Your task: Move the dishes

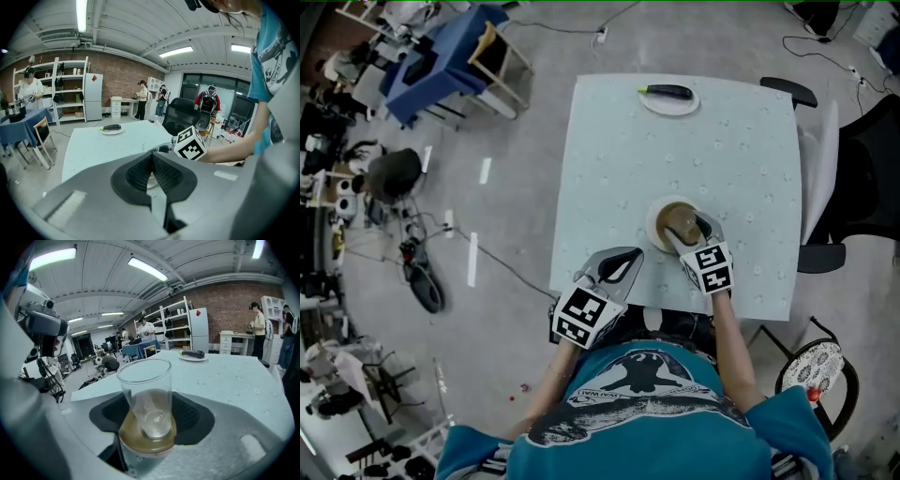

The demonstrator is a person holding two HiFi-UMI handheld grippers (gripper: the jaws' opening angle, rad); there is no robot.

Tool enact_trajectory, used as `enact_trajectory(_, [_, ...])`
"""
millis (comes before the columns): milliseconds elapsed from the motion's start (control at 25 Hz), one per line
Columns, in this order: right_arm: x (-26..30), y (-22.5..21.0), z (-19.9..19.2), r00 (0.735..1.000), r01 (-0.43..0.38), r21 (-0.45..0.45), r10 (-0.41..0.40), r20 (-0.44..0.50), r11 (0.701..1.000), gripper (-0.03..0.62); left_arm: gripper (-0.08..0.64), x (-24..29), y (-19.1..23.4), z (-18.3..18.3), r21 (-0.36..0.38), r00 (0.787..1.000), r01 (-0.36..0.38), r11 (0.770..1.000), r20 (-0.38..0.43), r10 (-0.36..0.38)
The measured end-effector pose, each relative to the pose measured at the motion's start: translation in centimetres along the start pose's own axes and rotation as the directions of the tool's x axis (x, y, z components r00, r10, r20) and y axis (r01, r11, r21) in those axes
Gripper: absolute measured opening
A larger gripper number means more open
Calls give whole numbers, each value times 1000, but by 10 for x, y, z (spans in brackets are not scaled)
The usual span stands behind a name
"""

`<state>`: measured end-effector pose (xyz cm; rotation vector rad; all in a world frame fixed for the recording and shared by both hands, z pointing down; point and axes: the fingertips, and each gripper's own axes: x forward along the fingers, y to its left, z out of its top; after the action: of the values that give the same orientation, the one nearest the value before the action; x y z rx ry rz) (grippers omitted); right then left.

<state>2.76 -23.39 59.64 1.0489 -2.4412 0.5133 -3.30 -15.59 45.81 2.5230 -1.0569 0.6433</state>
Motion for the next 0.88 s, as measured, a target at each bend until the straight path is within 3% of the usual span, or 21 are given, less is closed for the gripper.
enact_trajectory(360, [-19, 0, 25, 995, 77, 105, -82, 48, 991, 279, 15, -37, 55, -15, -53, 997, -61, 997, 35, 63])
enact_trajectory(880, [-4, 39, 88, 998, 30, -34, -29, 52, 999, 279, 15, -68, 95, -40, -128, 994, -78, 989, 66, 87])
